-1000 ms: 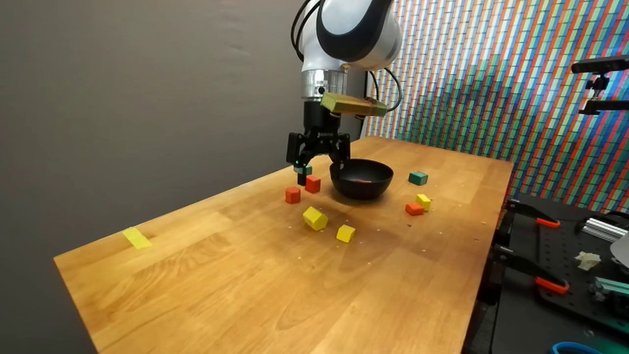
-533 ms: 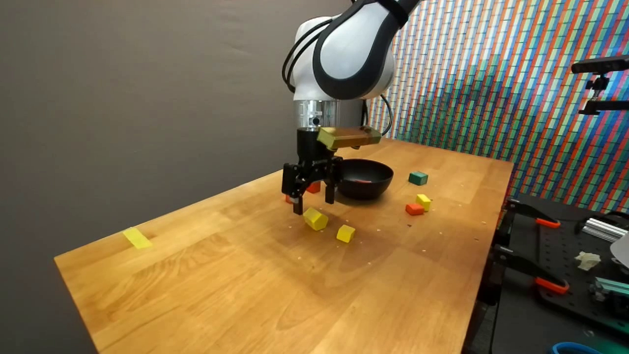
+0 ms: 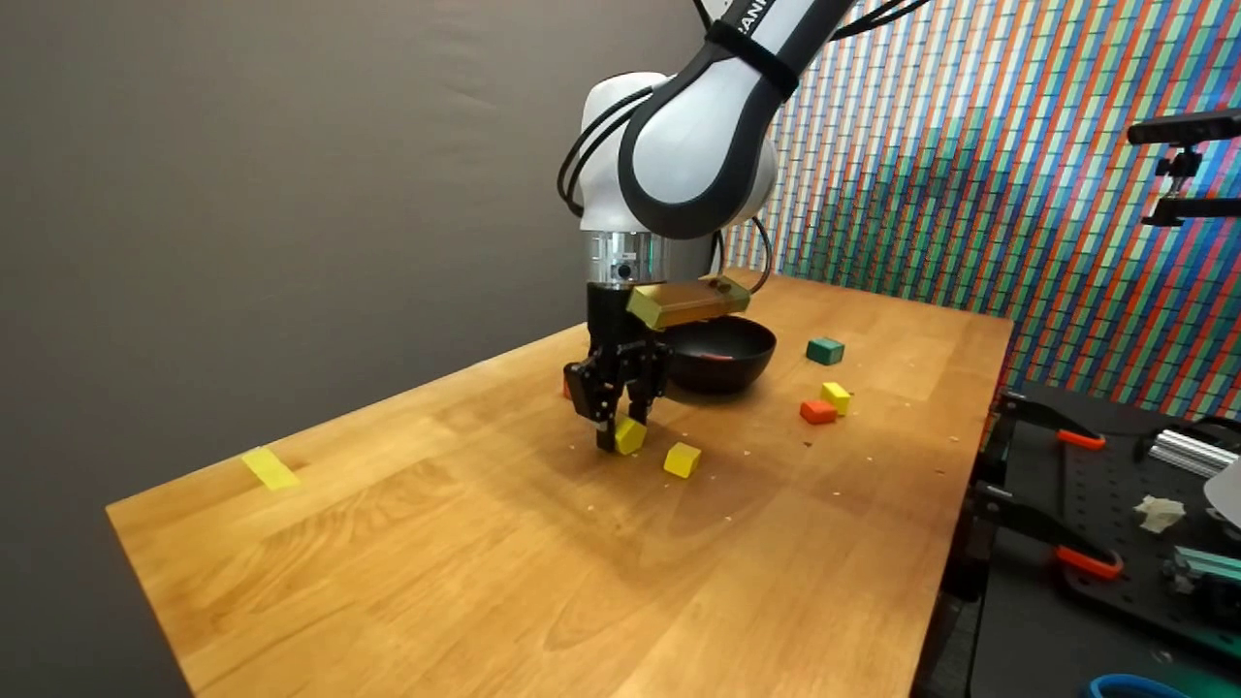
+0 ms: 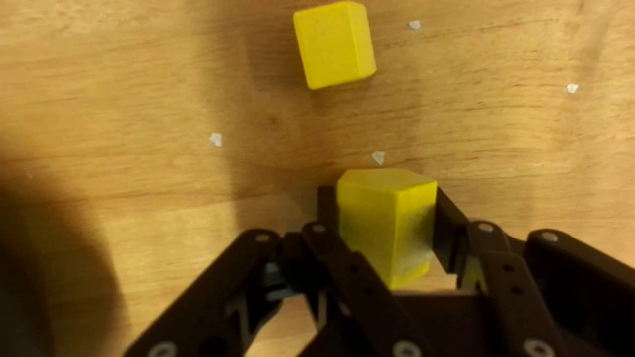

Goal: Pick up all the cube boxes on the table and put them inside the bowl

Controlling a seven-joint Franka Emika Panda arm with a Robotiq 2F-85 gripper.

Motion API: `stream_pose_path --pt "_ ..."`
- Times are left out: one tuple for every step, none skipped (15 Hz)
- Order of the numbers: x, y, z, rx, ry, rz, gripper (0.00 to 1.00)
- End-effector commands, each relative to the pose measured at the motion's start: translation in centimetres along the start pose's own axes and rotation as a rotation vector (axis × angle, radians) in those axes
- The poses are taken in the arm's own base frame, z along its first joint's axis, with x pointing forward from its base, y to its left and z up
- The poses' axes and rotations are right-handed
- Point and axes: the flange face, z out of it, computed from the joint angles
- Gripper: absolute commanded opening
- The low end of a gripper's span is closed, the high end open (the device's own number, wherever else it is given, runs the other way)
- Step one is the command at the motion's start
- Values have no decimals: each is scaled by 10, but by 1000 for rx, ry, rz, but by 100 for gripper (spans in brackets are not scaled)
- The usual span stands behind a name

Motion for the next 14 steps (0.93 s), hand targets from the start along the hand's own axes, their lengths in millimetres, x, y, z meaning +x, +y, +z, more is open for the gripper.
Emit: stream_pose_path --pt "2 -3 -13 2 23 -18 21" --pt "-2 -2 -26 9 31 -27 21" --pt "-9 2 -45 -8 54 -33 21" --pt "-14 7 -62 -26 82 -29 21" --pt "-19 17 -82 -36 133 -18 21" --pt "-20 27 -97 -64 180 -7 21" --pt "-20 44 -112 -93 208 21 21" --pt "-19 64 -126 -126 231 59 21" --pt "-19 88 -138 -153 238 100 21" --pt "-16 108 -143 -179 236 127 21" --pt "-13 124 -142 -183 216 143 21" --pt "-11 139 -142 -181 199 158 21" --pt "-7 151 -138 -167 179 174 21" --pt "-3 160 -134 -158 166 181 21"
